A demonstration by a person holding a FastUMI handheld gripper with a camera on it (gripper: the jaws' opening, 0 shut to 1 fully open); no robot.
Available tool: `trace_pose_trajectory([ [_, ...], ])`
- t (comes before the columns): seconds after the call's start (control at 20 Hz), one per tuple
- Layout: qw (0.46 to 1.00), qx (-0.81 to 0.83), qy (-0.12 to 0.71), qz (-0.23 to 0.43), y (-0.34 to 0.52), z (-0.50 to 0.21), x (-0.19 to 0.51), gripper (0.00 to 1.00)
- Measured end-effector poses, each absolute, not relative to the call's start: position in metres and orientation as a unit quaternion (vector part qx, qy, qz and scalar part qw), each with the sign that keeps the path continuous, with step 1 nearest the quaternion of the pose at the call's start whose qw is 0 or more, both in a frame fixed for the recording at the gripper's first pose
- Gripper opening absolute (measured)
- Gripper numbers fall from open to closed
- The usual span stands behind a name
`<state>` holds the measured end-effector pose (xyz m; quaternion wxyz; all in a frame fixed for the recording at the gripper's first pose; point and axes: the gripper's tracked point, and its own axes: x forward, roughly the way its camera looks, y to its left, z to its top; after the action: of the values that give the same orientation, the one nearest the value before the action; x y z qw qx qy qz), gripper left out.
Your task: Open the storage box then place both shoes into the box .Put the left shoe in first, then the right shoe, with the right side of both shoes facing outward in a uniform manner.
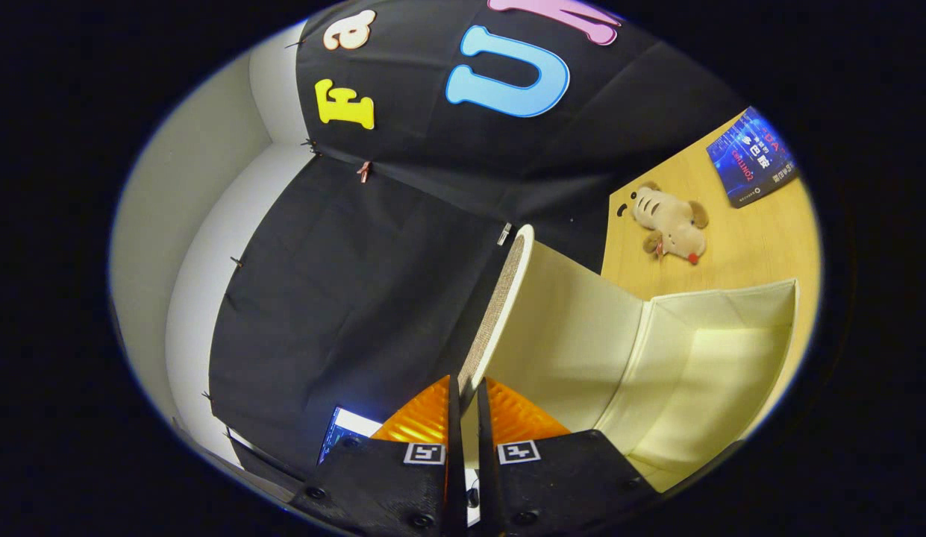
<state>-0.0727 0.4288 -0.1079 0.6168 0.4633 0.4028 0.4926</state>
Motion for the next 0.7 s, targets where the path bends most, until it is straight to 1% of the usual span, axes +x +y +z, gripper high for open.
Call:
trace_pose_trajectory([
  [0.1, 0.627, 0.453, 0.408, 0.485, 0.437, -0.117, -0.072, 0.16],
  [0.25, 0.644, 0.442, 0.408, 0.473, 0.436, -0.126, -0.064, 0.60],
  [0.45, 0.664, 0.429, 0.411, 0.455, 0.425, -0.135, -0.054, 0.66],
  [0.5, 0.678, 0.413, 0.413, 0.447, 0.419, -0.142, -0.052, 0.71],
  [0.55, 0.697, 0.391, 0.412, 0.437, 0.407, -0.151, -0.051, 0.81],
  [0.7, 0.747, 0.335, 0.388, 0.423, 0.375, -0.163, -0.047, 0.89],
])
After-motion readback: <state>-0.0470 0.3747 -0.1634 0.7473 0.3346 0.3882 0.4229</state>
